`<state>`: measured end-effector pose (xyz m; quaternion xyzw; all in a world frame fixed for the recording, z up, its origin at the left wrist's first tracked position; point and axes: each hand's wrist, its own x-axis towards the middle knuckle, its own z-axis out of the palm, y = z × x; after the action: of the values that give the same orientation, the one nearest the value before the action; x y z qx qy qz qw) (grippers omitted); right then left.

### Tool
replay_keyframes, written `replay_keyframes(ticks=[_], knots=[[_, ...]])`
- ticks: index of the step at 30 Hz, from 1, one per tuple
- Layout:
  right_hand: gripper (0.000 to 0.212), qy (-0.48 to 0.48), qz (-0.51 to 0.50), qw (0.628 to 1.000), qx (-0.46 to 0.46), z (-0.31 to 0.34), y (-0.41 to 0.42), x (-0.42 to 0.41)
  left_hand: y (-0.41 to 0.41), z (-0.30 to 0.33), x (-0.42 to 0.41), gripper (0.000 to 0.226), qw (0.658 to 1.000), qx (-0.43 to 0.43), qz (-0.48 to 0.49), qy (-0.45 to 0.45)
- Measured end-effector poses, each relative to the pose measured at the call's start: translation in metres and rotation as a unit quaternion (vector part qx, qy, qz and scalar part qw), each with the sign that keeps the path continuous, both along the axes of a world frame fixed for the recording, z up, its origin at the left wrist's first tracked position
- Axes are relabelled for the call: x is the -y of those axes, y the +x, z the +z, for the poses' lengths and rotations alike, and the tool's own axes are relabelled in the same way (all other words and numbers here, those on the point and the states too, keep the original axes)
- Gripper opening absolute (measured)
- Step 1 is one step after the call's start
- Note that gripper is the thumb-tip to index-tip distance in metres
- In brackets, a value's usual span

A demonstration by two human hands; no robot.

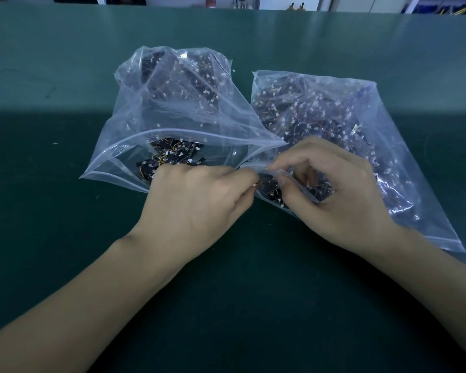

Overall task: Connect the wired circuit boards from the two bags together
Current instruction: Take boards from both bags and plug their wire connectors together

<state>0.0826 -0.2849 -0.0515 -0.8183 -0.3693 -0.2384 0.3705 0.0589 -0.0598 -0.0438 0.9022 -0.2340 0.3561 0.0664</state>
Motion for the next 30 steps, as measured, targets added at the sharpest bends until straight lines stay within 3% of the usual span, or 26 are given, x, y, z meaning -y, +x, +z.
replay_keyframes(ticks=[4, 10, 15, 18, 23, 30], knots=[[0.02, -0.005, 0.007, 1.0, -0.004, 0.0, -0.001, -0.001, -0.001, 0.004, 0.007, 0.02, 0.997, -0.037, 0.034, 0.049], [0.019, -0.007, 0.011, 1.0, -0.006, 0.0, -0.001, -0.002, -0.002, 0.004, 0.009, 0.035, 0.985, -0.1, 0.038, 0.138], [0.02, -0.012, 0.012, 1.0, -0.005, -0.001, -0.001, -0.002, -0.003, 0.0, 0.011, 0.019, 0.973, -0.102, 0.018, 0.206], [0.02, -0.008, 0.01, 1.0, -0.007, -0.001, -0.001, -0.002, -0.002, -0.002, 0.008, 0.013, 0.983, -0.085, 0.006, 0.164], [0.016, -0.002, -0.006, 1.0, 0.002, 0.001, -0.001, 0.0, -0.003, 0.003, 0.0, 0.022, 0.991, -0.125, -0.041, -0.022], [0.017, 0.003, -0.015, 1.0, -0.007, 0.0, -0.001, 0.0, 0.01, 0.002, -0.029, 0.028, 0.988, -0.131, 0.06, -0.048]])
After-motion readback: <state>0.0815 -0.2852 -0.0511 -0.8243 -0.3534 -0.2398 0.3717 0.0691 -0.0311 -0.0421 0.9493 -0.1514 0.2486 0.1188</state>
